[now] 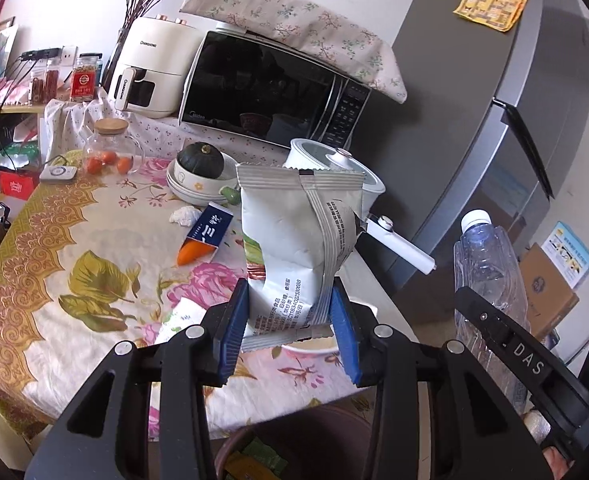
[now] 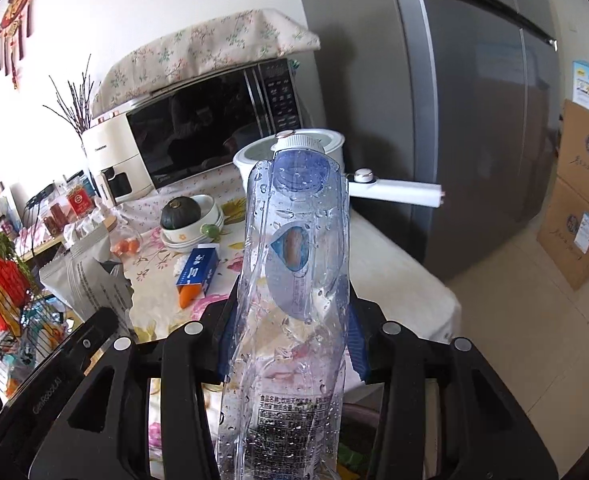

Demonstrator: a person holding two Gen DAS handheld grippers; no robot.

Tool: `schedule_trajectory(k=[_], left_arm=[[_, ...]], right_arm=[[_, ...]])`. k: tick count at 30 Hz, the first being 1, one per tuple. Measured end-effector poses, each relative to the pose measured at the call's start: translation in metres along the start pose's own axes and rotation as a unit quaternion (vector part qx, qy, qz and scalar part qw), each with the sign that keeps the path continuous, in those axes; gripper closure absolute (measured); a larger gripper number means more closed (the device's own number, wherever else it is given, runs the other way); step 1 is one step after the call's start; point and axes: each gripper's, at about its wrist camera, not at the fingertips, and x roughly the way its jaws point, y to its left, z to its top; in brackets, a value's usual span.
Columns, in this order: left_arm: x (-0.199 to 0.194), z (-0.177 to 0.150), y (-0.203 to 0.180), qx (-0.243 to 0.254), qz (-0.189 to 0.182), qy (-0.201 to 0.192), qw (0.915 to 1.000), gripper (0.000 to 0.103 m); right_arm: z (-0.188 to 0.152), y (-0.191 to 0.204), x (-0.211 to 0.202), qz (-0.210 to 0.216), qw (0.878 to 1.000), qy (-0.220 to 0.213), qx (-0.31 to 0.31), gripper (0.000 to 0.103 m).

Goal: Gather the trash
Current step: 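Lift the packet and bottle and carry both over the brown bin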

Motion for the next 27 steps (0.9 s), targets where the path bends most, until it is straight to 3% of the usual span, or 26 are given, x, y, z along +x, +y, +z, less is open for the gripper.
schedule_trajectory(k=[14, 27], left_arm=[[-0.018, -0.04, -0.035, 0.029, -0.011, 0.01, 0.9995, 0.062], [-0.02, -0.094, -0.071, 0.094, -0.014, 0.048, 0.9943, 0.062]], right_arm=[[-0.043, -0.051, -0.029, -0.02, 0.999, -0.018, 0.037, 0.061], [-0.087, -0.103, -0.039, -0.043, 0.996, 0.002, 0.073, 0.061]])
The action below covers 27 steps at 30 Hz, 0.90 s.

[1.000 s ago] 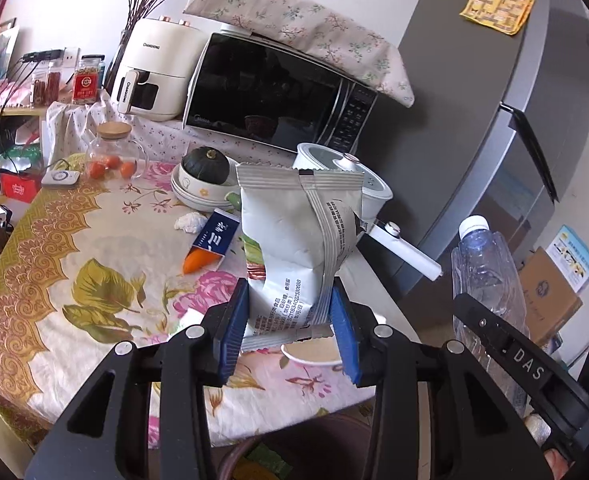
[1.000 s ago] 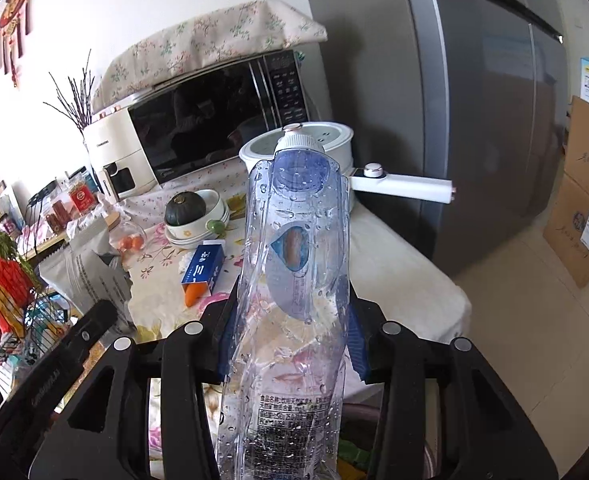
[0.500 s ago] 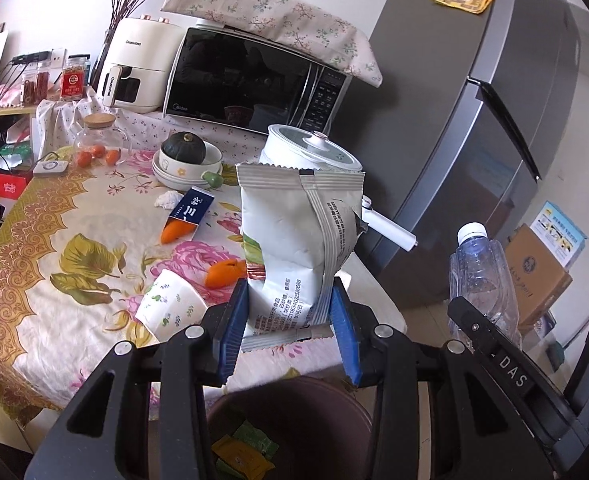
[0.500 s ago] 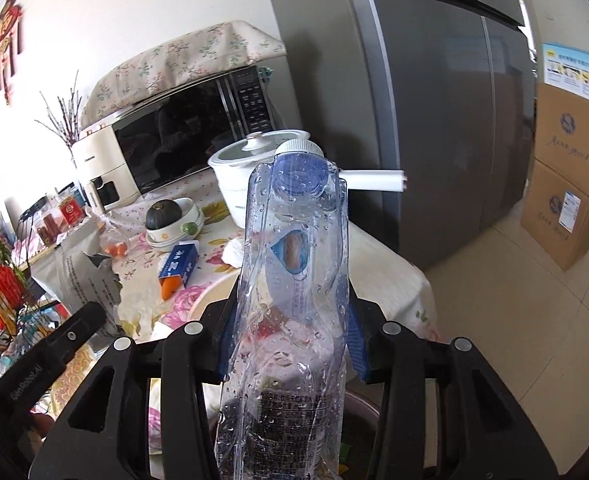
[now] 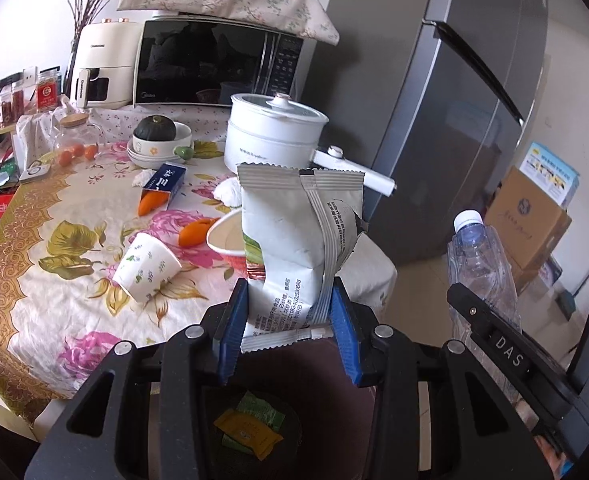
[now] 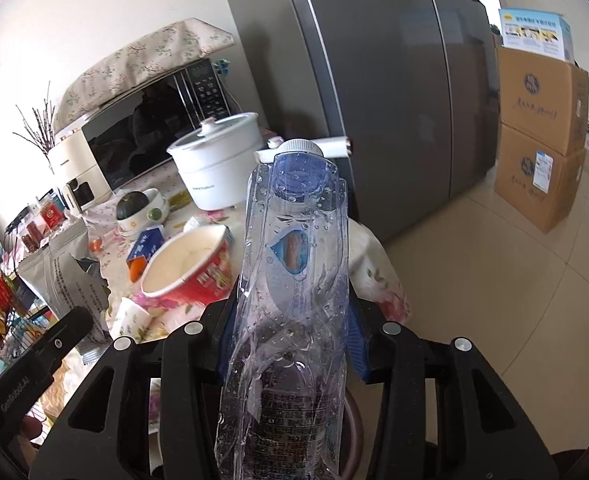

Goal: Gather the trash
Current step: 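Lift the packet and bottle and carry both over the brown bin, then open the right tool to drop the bottle while the left tool releases the packet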

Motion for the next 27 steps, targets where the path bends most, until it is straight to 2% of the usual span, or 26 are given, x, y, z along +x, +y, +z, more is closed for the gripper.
schedule_trajectory(k=[7, 8, 10, 12, 14, 16, 21, 27], left_arm=[[0.006, -0.029, -0.005, 0.019, 0.013, 0.027, 0.9994, 0.062], [0.008, -0.031, -0.004, 0.017, 0.016, 0.032, 0.9992, 0.062], [0.011, -0.034, -0.001, 0.014, 0.017, 0.041, 0.9989, 0.062], [0.014, -0.037, 0.0, 0.013, 0.018, 0.048, 0.9986, 0.062], [0.015, -0.04, 0.0, 0.014, 0.019, 0.05, 0.9985, 0.062], [0.017, -0.041, 0.0, 0.014, 0.017, 0.053, 0.9984, 0.062], [0.022, -0.046, 0.0, 0.018, 0.017, 0.063, 0.9977, 0.062], [0.033, -0.061, -0.003, 0.029, 0.018, 0.089, 0.9955, 0.06]], right_arm=[[-0.029, -0.012, 0.013, -0.006, 0.999, 0.043, 0.002, 0.059], [-0.035, -0.013, 0.015, -0.011, 0.999, 0.051, -0.001, 0.055], [-0.044, -0.014, 0.02, -0.017, 0.998, 0.062, -0.004, 0.034], [-0.051, -0.014, 0.021, -0.025, 0.997, 0.068, -0.005, 0.03], [-0.054, -0.014, 0.021, -0.021, 0.997, 0.07, -0.006, 0.019], [-0.055, -0.017, 0.017, -0.041, 0.997, 0.059, -0.004, 0.015], [-0.054, -0.031, 0.015, -0.042, 0.997, 0.057, 0.022, 0.014], [-0.048, -0.033, 0.008, -0.058, 0.998, 0.027, 0.024, 0.013]])
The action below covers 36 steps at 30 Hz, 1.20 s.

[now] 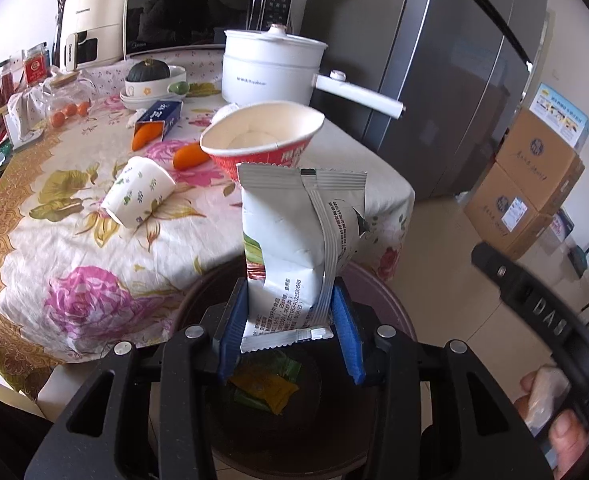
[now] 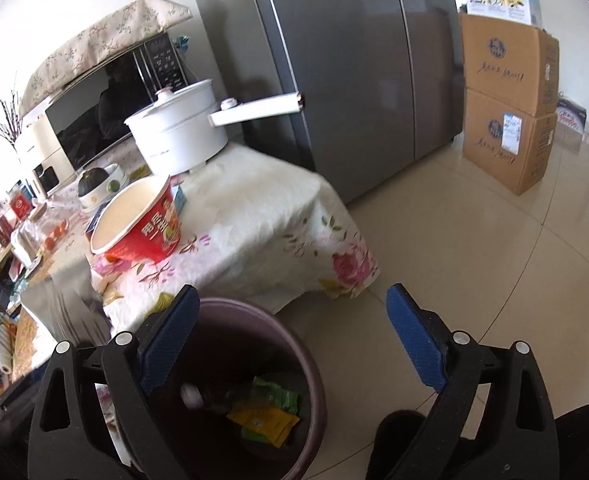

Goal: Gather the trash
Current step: 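Open the right tool to drop the bottle while the left tool releases the packet, then move both open tools from the bin back over the table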

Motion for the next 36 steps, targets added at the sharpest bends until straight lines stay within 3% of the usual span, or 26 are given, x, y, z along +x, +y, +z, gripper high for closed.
schedule_trajectory(k=[6, 11, 30, 36], left_arm=[[0.006, -0.007, -0.004, 0.008, 0.003, 0.012, 0.9999, 0.056], [0.008, -0.008, -0.003, 0.006, 0.009, 0.015, 0.9998, 0.041], [0.016, -0.008, 0.005, -0.001, 0.013, 0.023, 0.9996, 0.036], [0.016, 0.002, 0.015, -0.01, 0.024, 0.009, 0.9996, 0.036]], right_arm=[[0.003, 0.002, -0.004, -0.024, 0.999, -0.025, -0.015, 0.01], [0.005, 0.002, -0.005, -0.039, 0.998, -0.035, -0.02, 0.008], [0.001, 0.014, 0.003, -0.069, 0.996, -0.031, -0.054, 0.007], [0.001, 0.029, 0.009, -0.072, 0.995, -0.025, -0.072, 0.007]])
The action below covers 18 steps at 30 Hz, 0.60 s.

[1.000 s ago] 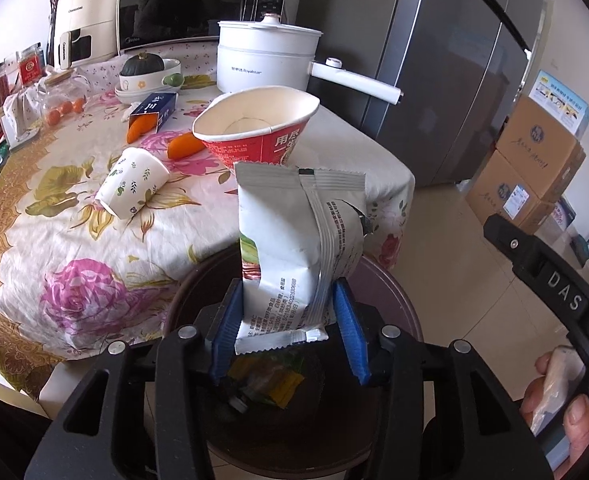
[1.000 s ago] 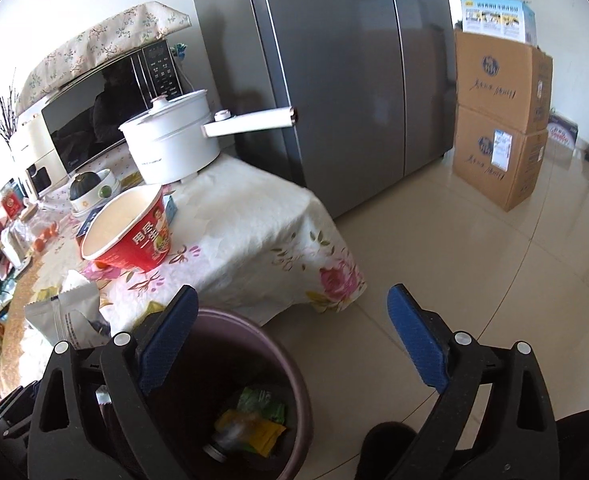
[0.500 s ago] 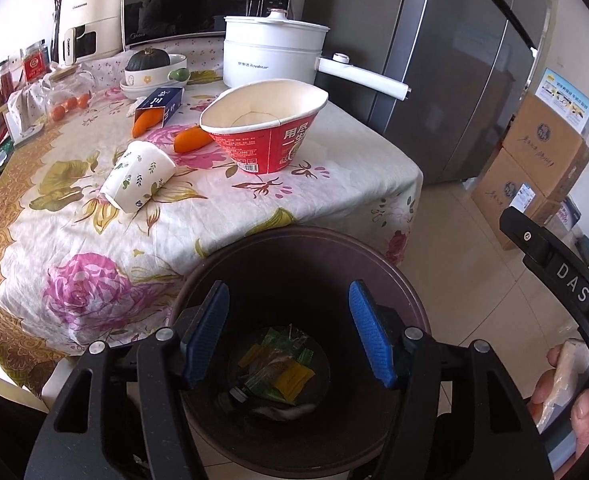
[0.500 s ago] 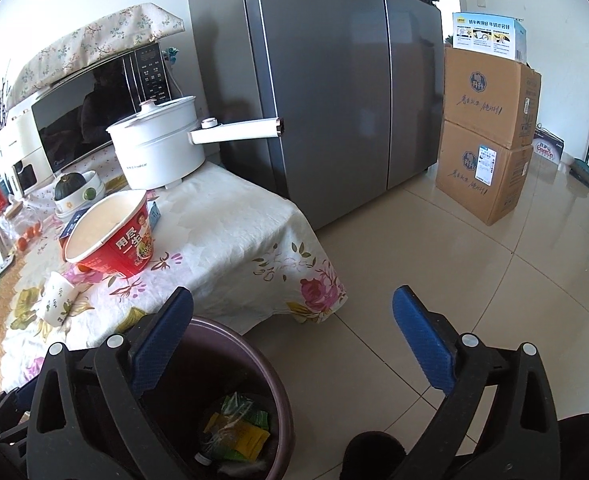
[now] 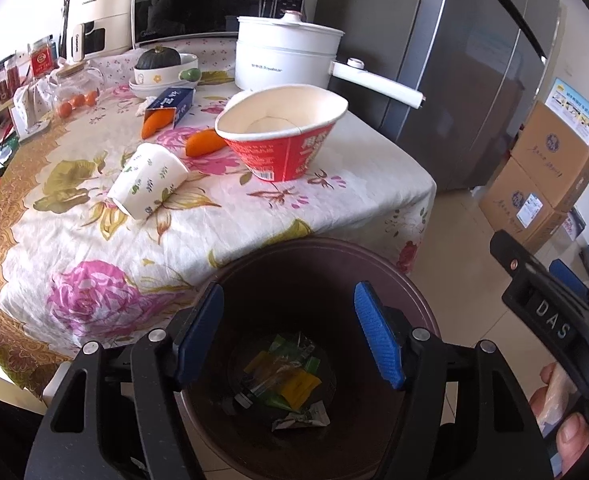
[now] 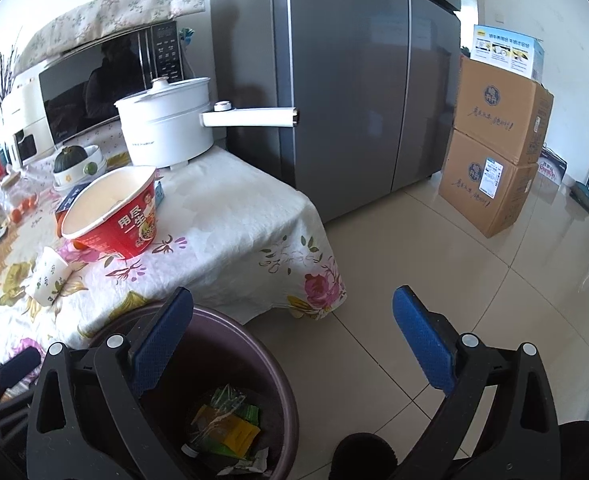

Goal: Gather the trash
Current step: 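Move both open tools from the bin back over the table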

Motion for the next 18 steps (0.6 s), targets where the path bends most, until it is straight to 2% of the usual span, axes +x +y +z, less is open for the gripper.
schedule_trajectory(k=[10, 18], left_arm=[[-0.003, 0.021, 0.019, -0.02, 0.007, -0.017, 0.9996, 0.031], [-0.002, 0.034, 0.037, -0.038, 0.013, -0.021, 0.999, 0.031]], right_arm=[[0.007, 0.03, 0.005, -0.01, 0.999, 0.004, -0.034, 0.007], [0.02, 0.052, 0.004, -0.009, 0.999, -0.005, -0.052, 0.007]])
